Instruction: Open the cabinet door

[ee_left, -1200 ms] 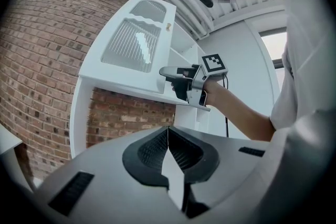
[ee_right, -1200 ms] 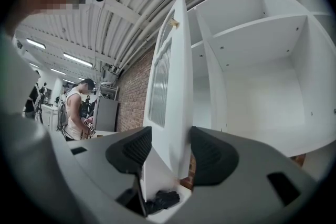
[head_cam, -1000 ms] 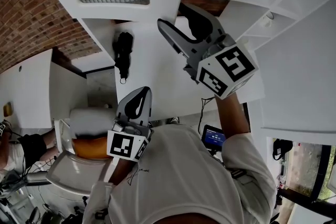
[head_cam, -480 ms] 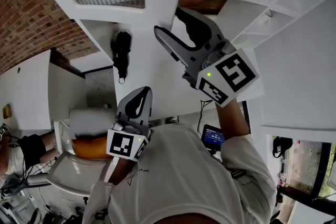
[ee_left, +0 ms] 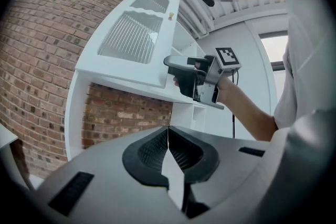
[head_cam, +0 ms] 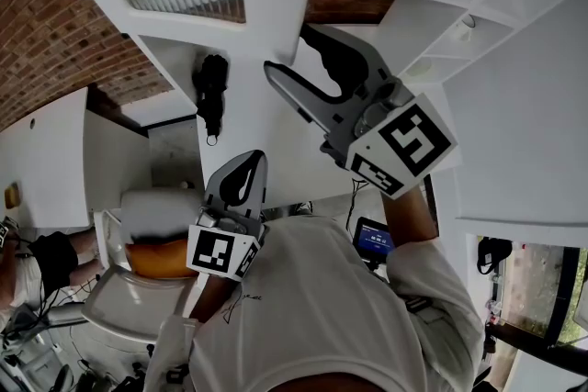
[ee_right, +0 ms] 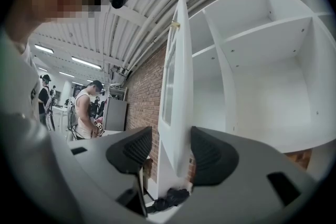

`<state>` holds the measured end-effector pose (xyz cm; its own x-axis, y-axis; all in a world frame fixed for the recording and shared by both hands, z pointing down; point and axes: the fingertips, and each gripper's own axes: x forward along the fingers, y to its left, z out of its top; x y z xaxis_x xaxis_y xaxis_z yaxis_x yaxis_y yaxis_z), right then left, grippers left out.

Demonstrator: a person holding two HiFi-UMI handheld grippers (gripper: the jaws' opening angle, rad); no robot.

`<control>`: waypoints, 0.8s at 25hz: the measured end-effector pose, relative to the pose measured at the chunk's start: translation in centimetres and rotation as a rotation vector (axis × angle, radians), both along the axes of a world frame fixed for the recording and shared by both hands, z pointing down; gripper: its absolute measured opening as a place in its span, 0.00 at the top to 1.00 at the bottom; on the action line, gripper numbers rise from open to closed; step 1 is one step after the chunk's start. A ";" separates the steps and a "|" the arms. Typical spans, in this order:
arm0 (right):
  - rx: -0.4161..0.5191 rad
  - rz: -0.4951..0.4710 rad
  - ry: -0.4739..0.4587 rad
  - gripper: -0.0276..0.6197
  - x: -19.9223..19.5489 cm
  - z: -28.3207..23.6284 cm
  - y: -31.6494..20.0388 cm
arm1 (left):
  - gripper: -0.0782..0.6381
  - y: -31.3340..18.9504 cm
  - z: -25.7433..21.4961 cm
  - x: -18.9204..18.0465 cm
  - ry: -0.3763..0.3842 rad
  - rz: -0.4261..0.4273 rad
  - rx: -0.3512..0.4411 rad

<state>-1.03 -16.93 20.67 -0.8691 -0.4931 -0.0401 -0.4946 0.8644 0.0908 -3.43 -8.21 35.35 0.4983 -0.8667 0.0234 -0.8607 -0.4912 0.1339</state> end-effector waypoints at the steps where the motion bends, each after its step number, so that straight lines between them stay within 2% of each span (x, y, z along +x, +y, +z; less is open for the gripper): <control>1: 0.001 -0.003 0.003 0.62 0.0 0.0 0.1 | 0.87 0.0 0.0 0.1 0.000 0.001 0.000; 15: 0.022 -0.083 0.031 0.62 -0.4 0.2 2.6 | 0.87 0.1 0.3 -0.1 0.004 -0.001 -0.008; 20: 0.024 -0.093 0.023 0.71 -0.5 0.1 3.2 | 0.87 0.2 0.3 -0.2 0.003 0.001 -0.006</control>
